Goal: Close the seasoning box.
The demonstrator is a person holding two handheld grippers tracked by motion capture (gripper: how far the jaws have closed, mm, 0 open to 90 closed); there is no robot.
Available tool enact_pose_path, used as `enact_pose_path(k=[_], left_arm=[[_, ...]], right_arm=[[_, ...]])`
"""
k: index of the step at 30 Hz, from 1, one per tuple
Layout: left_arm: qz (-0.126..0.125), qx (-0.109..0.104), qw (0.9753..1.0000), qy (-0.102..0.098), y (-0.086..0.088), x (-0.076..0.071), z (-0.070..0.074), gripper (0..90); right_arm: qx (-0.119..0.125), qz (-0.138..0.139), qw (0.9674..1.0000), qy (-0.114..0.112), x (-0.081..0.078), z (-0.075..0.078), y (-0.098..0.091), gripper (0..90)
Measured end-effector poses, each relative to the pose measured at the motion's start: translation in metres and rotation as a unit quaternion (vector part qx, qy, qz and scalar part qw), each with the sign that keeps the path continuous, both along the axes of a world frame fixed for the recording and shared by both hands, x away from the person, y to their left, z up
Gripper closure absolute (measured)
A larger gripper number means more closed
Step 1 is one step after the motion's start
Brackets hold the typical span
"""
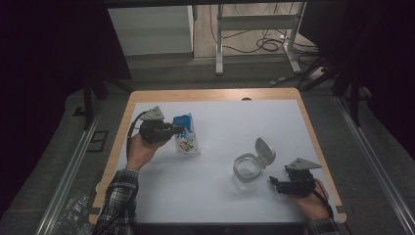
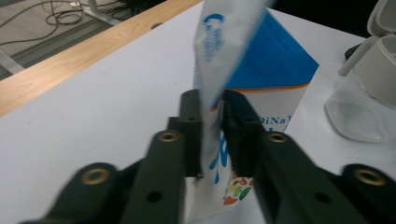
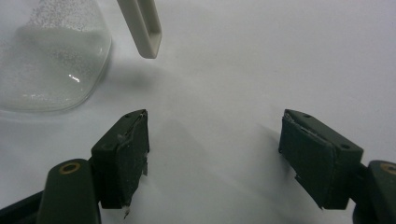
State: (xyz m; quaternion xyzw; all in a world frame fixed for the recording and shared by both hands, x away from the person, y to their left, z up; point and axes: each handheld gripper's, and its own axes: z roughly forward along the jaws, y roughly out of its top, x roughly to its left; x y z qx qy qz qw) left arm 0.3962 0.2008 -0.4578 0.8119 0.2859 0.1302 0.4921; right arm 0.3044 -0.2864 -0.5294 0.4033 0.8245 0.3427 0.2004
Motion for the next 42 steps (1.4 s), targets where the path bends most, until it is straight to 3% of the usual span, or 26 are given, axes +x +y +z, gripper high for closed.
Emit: enact_pose_path(k=[9, 20, 35, 42], left_arm=[[0.008, -0.006, 0.9999, -0.012, -0.001, -0.005, -0.003, 89.8], [0.002, -0.015, 0.9998, -0.014, -0.005, -0.015, -0.001, 90.0], [-0.001, -0.002, 0.9999, -0.015, -0.017, -0.032, 0.008, 90.0], [-0.007, 0.000, 0.9999, -0.013, -0.020, -0.044, 0.012, 90.0]], right_arm=[[-0.007, -0.012, 0.9999, 0.001, 0.002, -0.001, 0.000, 17.6], [-0.008, -0.014, 0.9999, 0.002, 0.001, 0.000, 0.001, 17.7], [-0.013, -0.014, 0.9997, 0.013, -0.003, 0.006, 0.004, 28.4], [0.000, -0.002, 0.9998, 0.018, -0.009, 0.011, 0.008, 32.8]])
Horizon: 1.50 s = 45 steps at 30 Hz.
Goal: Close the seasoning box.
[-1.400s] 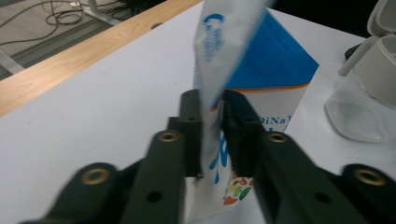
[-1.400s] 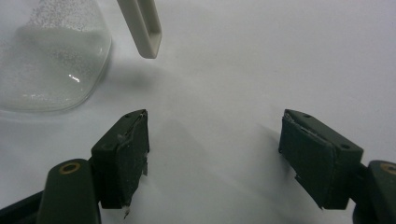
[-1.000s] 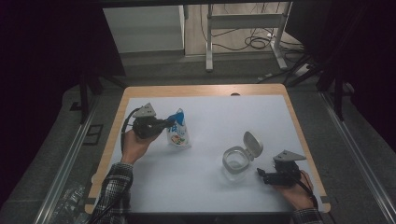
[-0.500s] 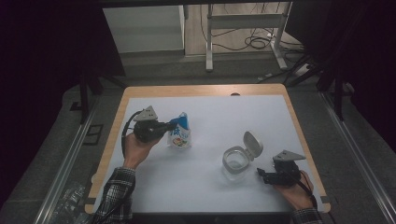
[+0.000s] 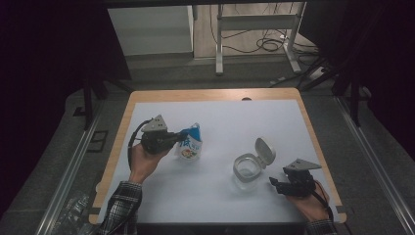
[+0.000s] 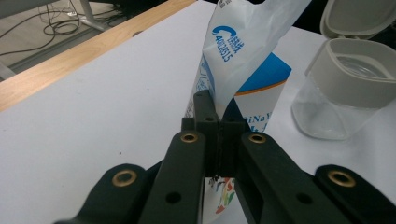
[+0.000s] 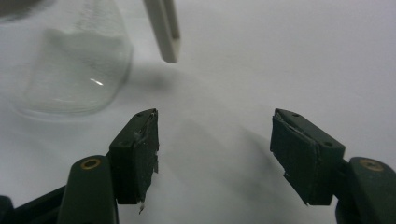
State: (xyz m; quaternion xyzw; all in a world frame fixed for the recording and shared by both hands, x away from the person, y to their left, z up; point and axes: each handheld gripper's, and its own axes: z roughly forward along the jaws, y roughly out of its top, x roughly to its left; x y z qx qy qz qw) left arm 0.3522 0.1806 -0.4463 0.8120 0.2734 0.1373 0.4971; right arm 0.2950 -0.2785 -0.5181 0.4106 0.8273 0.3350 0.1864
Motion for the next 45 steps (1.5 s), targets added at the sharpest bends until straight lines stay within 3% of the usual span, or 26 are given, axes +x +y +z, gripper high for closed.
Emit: enact_pose_path(k=[4, 11, 23, 29, 34, 40, 45], left_arm=[[-0.004, -0.006, 1.0000, 0.002, -0.002, -0.009, 0.003, 90.0], [-0.013, -0.014, 0.9998, 0.006, -0.007, -0.024, 0.009, 90.0], [-0.032, -0.008, 0.9994, 0.010, -0.024, -0.048, 0.014, 90.0], [-0.037, -0.009, 0.9992, 0.013, -0.030, -0.059, 0.014, 90.0], [-0.038, -0.003, 0.9991, 0.015, -0.036, -0.068, 0.013, 90.0], [-0.044, -0.011, 0.9987, 0.023, -0.041, -0.077, 0.011, 90.0], [-0.046, -0.012, 0.9986, 0.023, -0.045, -0.082, 0.012, 90.0]], right_arm=[[-0.006, 0.009, 0.9999, 0.004, -0.005, 0.001, 0.005, 32.7], [0.009, 0.017, 0.9998, 0.001, -0.019, 0.007, 0.006, 34.9], [0.027, 0.040, 0.9988, 0.007, -0.038, 0.011, 0.013, 38.1], [0.042, 0.060, 0.9973, 0.007, -0.051, 0.014, 0.022, 43.7], [0.049, 0.082, 0.9952, 0.025, -0.057, 0.012, 0.034, 44.1], [0.052, 0.109, 0.9924, 0.023, -0.062, 0.011, 0.052, 44.1], [0.049, 0.115, 0.9921, 0.017, -0.065, 0.009, 0.059, 45.3]])
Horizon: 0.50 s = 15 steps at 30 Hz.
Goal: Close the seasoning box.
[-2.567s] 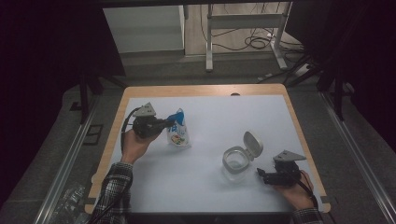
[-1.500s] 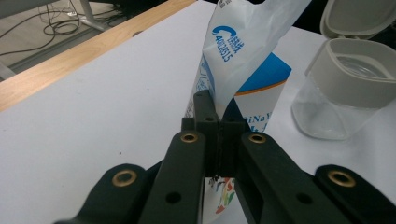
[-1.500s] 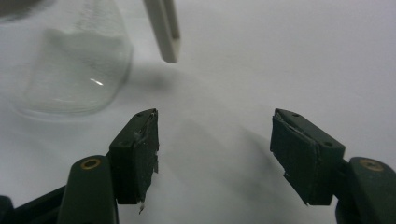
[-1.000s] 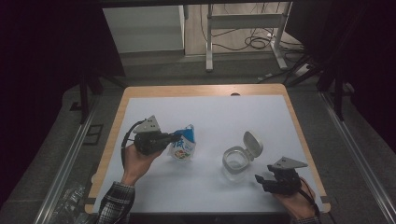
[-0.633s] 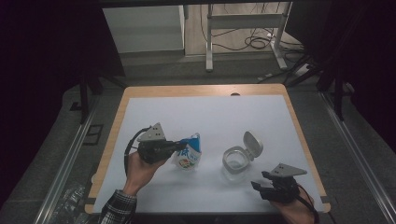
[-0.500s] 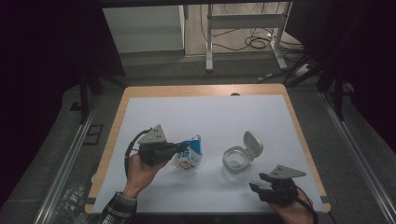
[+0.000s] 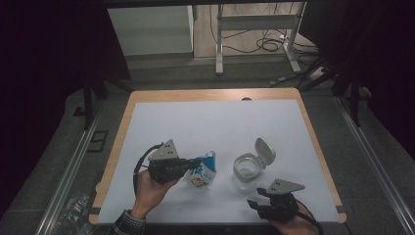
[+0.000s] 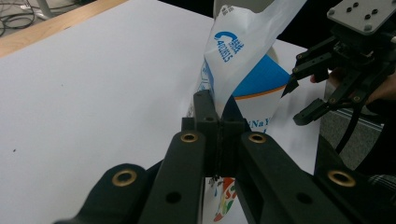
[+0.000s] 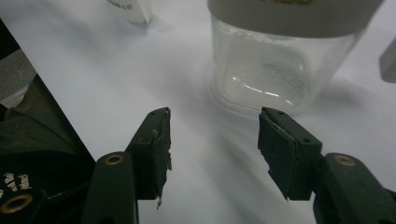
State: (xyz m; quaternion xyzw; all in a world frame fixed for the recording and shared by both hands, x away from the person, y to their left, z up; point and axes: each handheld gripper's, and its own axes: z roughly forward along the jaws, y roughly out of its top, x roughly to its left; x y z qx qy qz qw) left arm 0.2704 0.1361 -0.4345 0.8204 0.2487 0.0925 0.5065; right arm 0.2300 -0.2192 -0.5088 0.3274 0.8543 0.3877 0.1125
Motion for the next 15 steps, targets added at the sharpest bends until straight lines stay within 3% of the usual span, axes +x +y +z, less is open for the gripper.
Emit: enact_pose_path(k=[6, 15], left_arm=[[-0.011, 0.004, 0.9999, 0.000, -0.007, -0.005, 0.002, 90.0], [-0.020, 0.004, 0.9998, -0.005, -0.017, -0.010, 0.008, 90.0]], right_arm=[[0.006, -0.005, 0.9999, -0.014, -0.005, 0.000, 0.009, 45.4], [0.017, 0.010, 0.9997, -0.016, -0.010, -0.001, 0.023, 45.4]])
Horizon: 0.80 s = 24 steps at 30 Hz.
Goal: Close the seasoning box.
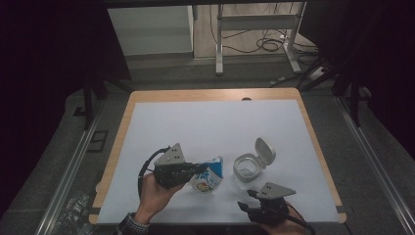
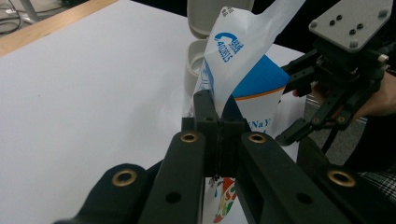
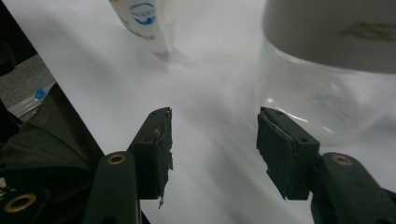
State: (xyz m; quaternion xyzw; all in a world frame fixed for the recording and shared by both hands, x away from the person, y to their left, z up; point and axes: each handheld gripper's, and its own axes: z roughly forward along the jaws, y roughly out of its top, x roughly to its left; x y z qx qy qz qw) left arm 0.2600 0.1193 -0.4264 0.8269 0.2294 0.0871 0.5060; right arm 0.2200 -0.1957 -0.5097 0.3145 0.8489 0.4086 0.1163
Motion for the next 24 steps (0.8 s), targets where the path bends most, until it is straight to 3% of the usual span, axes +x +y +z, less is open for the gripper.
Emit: enact_pose_path(k=[14, 18, 24], left_arm=[[-0.007, -0.007, 1.0000, 0.000, -0.013, -0.004, 0.010, 90.0], [-0.008, -0.010, 0.9999, 0.001, -0.015, -0.005, 0.015, 90.0], [-0.009, -0.010, 0.9999, 0.005, -0.020, -0.006, 0.024, 90.0]], right_arm=[[-0.006, 0.006, 0.9996, -0.028, -0.004, -0.005, 0.026, 52.2], [-0.004, 0.002, 0.9998, -0.017, -0.003, -0.009, 0.033, 55.1], [-0.007, -0.009, 0.9998, -0.019, -0.001, -0.012, 0.040, 58.7]])
